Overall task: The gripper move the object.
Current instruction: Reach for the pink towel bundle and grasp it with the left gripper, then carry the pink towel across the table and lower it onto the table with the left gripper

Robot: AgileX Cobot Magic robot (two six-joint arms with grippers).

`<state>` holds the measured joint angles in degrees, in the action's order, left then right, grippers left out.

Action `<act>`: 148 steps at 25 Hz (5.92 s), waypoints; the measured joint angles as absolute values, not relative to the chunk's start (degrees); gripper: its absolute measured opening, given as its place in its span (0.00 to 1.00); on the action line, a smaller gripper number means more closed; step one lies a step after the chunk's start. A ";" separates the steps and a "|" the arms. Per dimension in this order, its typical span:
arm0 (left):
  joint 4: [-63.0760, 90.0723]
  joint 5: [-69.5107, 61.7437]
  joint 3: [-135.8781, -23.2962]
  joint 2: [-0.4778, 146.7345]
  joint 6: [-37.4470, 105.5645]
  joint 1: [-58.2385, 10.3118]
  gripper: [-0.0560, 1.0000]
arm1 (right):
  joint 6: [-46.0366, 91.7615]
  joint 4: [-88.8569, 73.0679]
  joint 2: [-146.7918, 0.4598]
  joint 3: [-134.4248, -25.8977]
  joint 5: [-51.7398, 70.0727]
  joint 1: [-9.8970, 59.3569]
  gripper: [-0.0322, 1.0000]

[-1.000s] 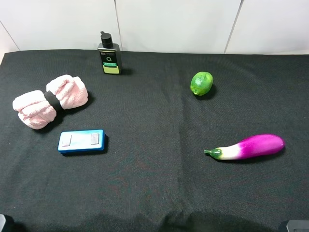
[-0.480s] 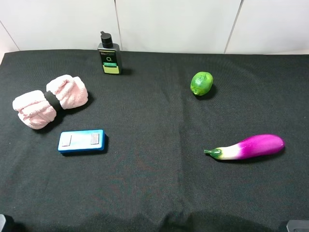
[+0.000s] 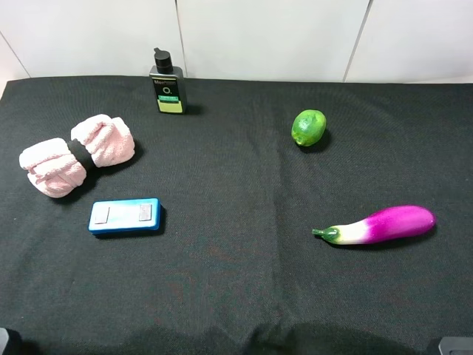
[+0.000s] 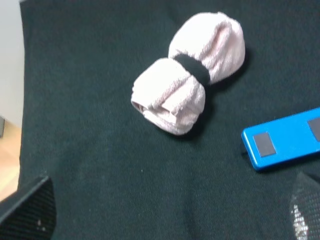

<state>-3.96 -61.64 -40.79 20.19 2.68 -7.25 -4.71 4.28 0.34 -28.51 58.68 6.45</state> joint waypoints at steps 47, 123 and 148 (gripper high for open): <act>-7.60 -58.74 -63.56 80.96 12.37 -13.84 0.99 | -4.71 4.28 0.34 -28.51 58.68 6.45 0.70; -5.03 -29.60 -63.80 117.01 29.39 -7.89 0.60 | -4.71 4.23 0.34 -28.51 58.68 6.45 0.70; -3.29 -35.22 -64.29 111.06 29.39 -8.16 0.60 | -4.71 4.23 0.34 -28.51 58.68 6.45 0.70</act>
<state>-3.29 -35.22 -64.29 111.06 29.39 -8.16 -4.71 4.23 0.34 -28.51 58.68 6.45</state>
